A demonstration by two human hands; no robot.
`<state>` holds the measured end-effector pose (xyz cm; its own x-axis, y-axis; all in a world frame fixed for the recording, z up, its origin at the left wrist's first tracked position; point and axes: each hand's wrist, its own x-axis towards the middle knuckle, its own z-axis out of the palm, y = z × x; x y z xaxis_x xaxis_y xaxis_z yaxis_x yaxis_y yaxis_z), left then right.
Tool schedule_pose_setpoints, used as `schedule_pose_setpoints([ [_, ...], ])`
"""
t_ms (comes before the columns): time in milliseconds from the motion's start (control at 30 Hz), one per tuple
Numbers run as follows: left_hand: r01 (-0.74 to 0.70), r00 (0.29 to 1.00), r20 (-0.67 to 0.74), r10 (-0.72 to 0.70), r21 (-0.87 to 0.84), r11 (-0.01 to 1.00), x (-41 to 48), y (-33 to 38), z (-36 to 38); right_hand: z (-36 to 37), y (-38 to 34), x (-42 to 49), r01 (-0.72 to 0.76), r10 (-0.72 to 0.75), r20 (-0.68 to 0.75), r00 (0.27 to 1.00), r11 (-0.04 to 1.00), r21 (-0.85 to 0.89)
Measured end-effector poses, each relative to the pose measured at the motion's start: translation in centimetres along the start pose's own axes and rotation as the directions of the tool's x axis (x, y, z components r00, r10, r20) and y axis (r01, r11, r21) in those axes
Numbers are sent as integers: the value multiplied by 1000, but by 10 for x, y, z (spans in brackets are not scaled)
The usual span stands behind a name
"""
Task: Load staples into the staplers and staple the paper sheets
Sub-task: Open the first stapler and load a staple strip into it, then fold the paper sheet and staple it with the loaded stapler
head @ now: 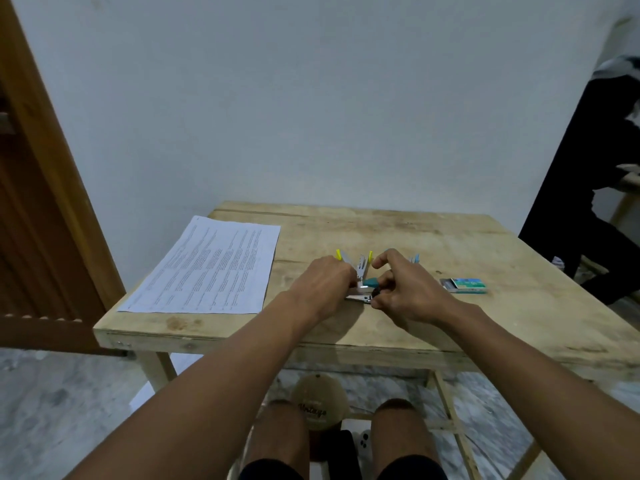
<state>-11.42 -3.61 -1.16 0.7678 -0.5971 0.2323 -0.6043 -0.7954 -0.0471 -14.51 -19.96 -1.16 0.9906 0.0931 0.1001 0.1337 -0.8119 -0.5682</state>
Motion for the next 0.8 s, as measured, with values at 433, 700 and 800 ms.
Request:
schedule_pose_setpoints([
  [433, 255, 853, 46, -519, -905, 340, -7, -13, -16, 2, -29, 8, 95, -72, -92, 993, 956, 278],
  [700, 232, 884, -23, -467, -846, 479, -14, -41, -37, -2, -43, 8, 139, -137, -49, 989, 989, 57],
  [800, 262, 885, -16, -466, -810, 525, -14, -54, -42, -6, -49, 10, 138, -144, 21, 989, 975, 176],
])
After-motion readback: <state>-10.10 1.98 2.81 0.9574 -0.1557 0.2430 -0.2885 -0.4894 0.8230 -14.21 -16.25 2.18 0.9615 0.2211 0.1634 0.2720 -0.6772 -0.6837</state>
